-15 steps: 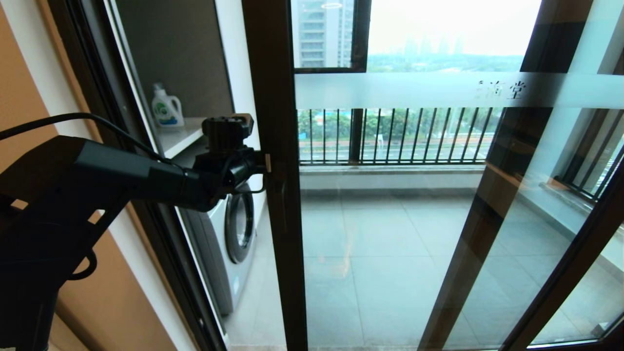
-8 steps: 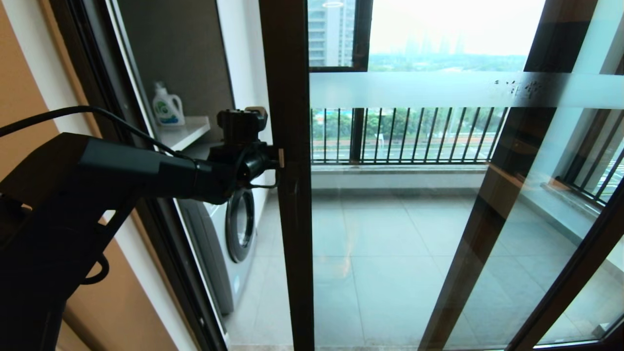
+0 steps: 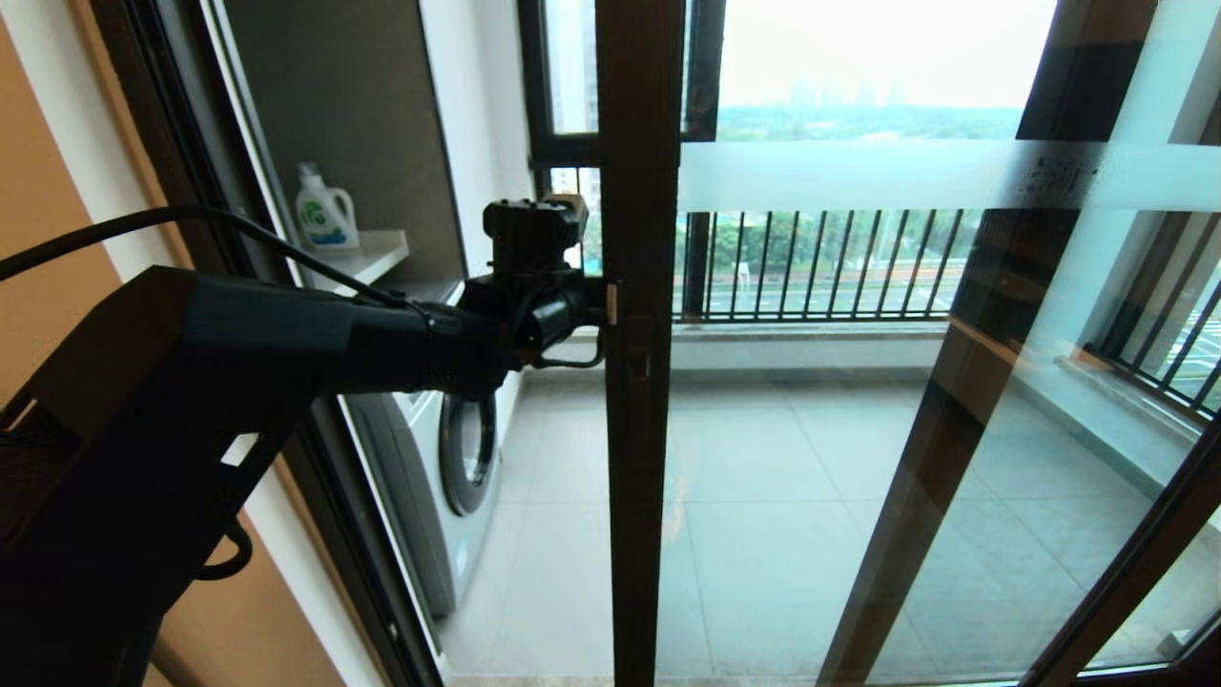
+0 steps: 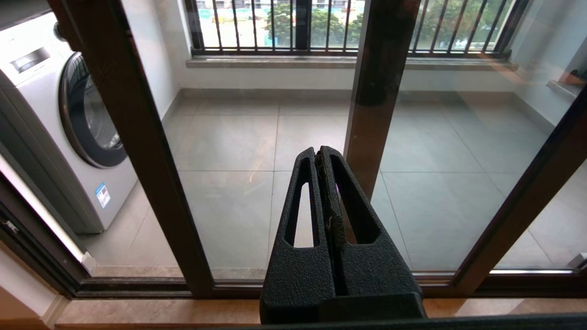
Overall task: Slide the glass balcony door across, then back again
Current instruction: Open the slid door
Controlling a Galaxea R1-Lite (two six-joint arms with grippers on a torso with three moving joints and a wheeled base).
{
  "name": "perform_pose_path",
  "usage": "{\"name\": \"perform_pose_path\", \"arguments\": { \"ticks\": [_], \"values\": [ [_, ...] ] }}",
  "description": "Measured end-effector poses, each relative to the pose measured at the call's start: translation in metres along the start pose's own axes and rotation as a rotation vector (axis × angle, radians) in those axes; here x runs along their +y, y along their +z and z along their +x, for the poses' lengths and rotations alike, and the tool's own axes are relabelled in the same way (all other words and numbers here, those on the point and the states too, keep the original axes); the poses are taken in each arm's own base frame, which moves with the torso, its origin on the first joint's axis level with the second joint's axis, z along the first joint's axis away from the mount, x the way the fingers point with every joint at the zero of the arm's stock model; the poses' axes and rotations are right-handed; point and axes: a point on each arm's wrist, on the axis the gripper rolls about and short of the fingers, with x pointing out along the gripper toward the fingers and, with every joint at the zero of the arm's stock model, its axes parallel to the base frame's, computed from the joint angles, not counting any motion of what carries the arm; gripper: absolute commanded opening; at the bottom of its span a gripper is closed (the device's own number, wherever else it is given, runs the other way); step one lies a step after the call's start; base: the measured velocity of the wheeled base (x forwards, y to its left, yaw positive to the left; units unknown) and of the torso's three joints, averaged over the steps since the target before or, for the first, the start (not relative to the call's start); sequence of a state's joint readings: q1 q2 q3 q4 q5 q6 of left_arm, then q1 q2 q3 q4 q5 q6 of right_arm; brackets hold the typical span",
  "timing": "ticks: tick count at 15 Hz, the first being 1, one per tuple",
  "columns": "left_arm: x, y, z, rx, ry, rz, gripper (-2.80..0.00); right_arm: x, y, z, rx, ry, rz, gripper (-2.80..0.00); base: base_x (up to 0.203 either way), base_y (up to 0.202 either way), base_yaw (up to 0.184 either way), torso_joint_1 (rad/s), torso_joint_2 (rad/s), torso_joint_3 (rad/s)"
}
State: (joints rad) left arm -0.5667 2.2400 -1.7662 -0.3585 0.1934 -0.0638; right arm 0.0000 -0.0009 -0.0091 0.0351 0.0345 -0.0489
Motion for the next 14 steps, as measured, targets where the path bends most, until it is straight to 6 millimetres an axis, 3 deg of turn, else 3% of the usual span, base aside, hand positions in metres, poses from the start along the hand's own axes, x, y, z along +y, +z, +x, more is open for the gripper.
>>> {"name": "perform_pose_path", "arguments": {
  "ticks": [4, 10, 14],
  "values": [
    [-0.024, -0.003, 0.008, 0.010, -0.042, 0.023, -2.80, 0.000, 0.000, 0.000, 0.000, 0.000, 0.000, -2.80, 0.000, 0.000, 0.000, 0.000, 0.00, 0.000],
    [-0.048, -0.029, 0.026, 0.040, -0.074, 0.050, -2.80, 0.000, 0.000, 0.000, 0.000, 0.000, 0.000, -2.80, 0.000, 0.000, 0.000, 0.000, 0.00, 0.000],
    [-0.046, -0.030, 0.024, 0.051, -0.069, 0.050, -2.80, 0.000, 0.000, 0.000, 0.000, 0.000, 0.000, -2.80, 0.000, 0.000, 0.000, 0.000, 0.00, 0.000]
  ]
}}
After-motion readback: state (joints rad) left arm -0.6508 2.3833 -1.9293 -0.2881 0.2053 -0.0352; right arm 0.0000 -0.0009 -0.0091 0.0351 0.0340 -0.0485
